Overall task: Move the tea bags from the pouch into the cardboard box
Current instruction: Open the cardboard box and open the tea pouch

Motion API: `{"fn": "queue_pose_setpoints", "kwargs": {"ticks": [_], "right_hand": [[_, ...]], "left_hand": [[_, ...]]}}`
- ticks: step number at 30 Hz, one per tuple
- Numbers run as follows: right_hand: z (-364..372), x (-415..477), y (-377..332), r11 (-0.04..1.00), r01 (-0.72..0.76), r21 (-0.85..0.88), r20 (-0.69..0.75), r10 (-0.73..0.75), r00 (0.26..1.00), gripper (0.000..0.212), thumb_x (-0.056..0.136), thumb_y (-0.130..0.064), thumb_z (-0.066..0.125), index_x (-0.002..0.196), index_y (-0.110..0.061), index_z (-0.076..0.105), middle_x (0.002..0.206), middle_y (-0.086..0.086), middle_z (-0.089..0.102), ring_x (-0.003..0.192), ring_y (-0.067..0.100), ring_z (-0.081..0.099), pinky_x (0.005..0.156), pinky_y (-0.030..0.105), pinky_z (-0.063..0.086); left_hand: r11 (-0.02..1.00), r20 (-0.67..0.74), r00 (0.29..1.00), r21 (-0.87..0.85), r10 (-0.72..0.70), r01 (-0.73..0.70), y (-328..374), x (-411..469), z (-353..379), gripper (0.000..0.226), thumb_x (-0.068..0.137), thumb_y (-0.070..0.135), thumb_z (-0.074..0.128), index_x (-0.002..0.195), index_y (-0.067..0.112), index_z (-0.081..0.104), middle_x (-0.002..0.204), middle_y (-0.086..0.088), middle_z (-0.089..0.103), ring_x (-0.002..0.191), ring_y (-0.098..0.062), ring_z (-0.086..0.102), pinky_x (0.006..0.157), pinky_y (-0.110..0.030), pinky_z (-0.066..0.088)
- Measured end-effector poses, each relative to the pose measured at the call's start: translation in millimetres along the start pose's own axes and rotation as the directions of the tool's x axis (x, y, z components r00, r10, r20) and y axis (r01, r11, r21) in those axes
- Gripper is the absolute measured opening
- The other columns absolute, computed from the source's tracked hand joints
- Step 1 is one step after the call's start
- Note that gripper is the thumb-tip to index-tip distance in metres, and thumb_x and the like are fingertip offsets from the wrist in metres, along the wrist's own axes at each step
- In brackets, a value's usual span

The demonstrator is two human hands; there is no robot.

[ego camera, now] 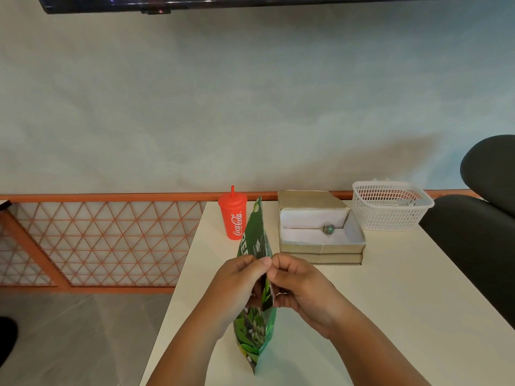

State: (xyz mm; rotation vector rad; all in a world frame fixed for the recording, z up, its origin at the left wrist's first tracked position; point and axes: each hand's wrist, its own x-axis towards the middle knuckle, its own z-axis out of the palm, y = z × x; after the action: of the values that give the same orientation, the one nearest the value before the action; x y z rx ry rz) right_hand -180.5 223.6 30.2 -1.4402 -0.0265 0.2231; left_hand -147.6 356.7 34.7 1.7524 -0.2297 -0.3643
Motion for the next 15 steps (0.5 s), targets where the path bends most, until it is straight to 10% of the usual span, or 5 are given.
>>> {"fn": "queue_pose_setpoints", "kwargs": {"ticks": [8,15], "right_hand": [[4.1,-4.8,-5.0,1.0,-0.013,0.008,-0.096,0.013,0.995,0.03,0.088,0.001,0.045,0.062,-0.011,0.052,0.054,0.003,0.054,0.047,0.01,0.049,0.05,0.021,0.041],[9.0,3.7,-15.0,0.914,0.018,-0.405,-0.248,-0.129,0.96,0.02,0.083,-0.013,0.053,0.065,-0.012,0.045,0.055,0.004,0.053,0.045,0.012,0.05,0.047,0.022,0.043]], "left_hand": [[0.995,0.066,0.994,0.054,0.083,-0.086,0.6,1.2,-1.2,0.031,0.095,0.012,0.04,0.07,-0.003,0.048,0.066,-0.017,0.051,0.064,-0.023,0.048,0.059,-0.032,0.044],[0.993,0.044,0.993,0.022,0.113,-0.114,-3.9,-2.7,2.2,0.03,0.096,0.01,0.039,0.069,0.002,0.05,0.063,-0.01,0.048,0.063,-0.021,0.047,0.054,-0.024,0.041]]}}
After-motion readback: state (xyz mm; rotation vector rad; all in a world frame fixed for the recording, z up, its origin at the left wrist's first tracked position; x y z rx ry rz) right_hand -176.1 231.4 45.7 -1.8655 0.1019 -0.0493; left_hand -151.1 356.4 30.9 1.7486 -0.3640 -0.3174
